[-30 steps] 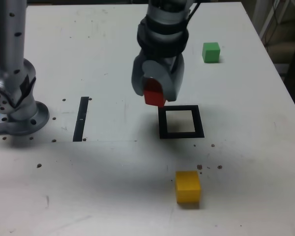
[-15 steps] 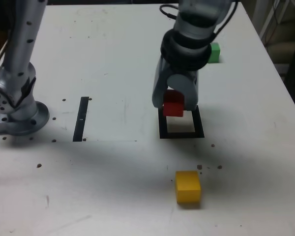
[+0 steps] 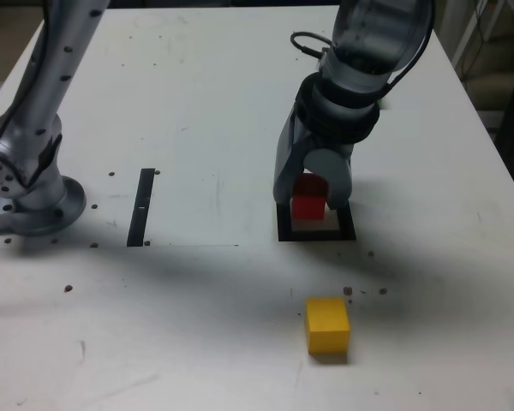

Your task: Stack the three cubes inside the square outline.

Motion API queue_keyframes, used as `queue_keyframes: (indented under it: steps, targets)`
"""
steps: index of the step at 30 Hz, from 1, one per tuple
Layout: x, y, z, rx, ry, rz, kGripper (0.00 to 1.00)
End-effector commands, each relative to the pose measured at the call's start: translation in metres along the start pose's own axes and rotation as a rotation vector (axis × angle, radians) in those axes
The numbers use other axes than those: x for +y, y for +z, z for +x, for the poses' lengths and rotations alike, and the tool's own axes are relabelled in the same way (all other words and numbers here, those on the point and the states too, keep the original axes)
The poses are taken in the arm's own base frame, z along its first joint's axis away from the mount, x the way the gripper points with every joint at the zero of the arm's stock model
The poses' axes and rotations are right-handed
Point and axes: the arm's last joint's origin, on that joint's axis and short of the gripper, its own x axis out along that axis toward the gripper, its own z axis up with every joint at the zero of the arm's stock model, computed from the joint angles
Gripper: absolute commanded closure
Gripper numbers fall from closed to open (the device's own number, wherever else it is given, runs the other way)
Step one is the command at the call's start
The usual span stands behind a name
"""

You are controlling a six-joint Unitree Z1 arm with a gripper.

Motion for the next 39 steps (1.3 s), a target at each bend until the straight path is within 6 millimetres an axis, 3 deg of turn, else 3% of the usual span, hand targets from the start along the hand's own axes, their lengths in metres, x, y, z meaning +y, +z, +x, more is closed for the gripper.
queue_keyframes:
  steps: [1,14,20,22,31,39]
  targets:
    - [0.002,0.003,0.003,0.011,-0.008,-0.005,0.62]
    - [0.008,0.012,0.014,0.037,-0.020,-0.009,0.59]
    - [0.009,0.013,0.014,0.025,-0.014,-0.001,0.10]
    - [0.010,0.012,0.013,0.023,-0.012,-0.001,0.01]
    - [0.013,0.004,0.008,0.013,0.000,-0.007,0.00]
    - [0.018,-0.020,-0.009,-0.033,0.042,-0.012,0.00]
